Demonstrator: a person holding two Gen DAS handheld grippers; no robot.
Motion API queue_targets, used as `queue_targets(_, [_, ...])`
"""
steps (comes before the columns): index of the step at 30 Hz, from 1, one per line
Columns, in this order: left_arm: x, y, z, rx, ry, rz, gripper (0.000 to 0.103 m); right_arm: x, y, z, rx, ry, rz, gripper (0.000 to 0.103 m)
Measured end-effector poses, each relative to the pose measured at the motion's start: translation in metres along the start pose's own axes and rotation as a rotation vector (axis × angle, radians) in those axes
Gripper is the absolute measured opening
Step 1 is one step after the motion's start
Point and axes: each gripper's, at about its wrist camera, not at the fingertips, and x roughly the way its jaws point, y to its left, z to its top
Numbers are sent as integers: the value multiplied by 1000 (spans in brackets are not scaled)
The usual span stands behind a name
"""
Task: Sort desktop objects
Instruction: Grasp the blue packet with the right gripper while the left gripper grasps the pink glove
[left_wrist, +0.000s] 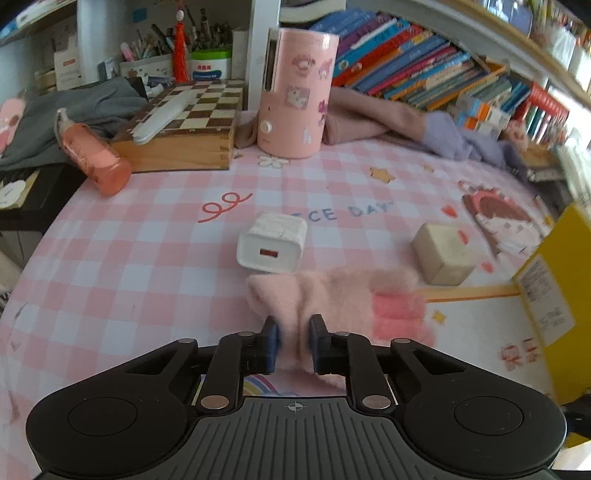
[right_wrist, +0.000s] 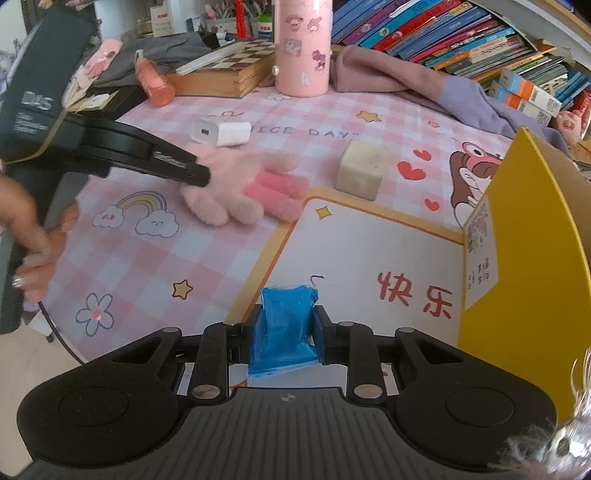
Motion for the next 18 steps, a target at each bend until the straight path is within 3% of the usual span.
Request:
queue_targets(10, [-67,7,-10,-73,-122,-71,16,-20,1,1,30,-55,-23,24])
queue_targets(18, [-100,13,-25,-109,-150,-82,16,-43,8,2,70,-106,-17,24])
